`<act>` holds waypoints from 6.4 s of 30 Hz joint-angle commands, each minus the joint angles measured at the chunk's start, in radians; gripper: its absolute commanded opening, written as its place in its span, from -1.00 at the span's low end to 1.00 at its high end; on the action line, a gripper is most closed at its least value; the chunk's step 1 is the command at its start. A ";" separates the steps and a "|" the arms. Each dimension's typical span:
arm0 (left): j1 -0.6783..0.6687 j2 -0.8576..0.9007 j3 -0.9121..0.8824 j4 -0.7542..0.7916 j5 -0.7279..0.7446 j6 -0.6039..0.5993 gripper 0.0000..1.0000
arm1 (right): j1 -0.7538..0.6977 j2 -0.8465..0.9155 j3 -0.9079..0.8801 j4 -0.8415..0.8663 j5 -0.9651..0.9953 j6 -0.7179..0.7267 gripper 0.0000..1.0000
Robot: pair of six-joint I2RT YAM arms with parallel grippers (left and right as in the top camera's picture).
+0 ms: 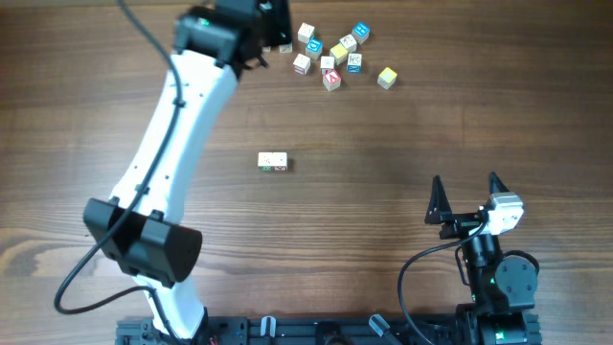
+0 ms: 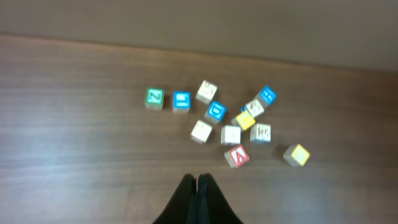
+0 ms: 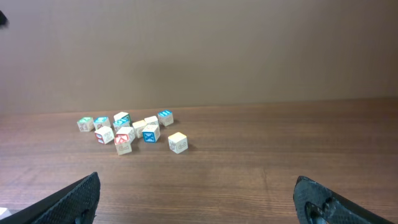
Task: Form a horizontal line
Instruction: 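Move the left gripper up over the block cluster, then lower the left gripper and grasp a white picture block, then carry the block down to the left end of the placed pair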
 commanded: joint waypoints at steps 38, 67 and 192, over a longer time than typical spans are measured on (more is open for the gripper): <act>0.164 0.530 0.204 0.230 0.211 0.112 -0.85 | -0.003 -0.003 -0.001 0.003 -0.017 -0.006 0.99; 0.105 0.560 0.196 0.105 0.281 0.449 1.00 | -0.003 -0.003 -0.001 0.003 -0.017 -0.006 1.00; 0.179 -0.190 -1.148 0.541 0.026 0.045 -0.09 | -0.003 -0.003 -0.001 0.003 -0.017 -0.006 0.99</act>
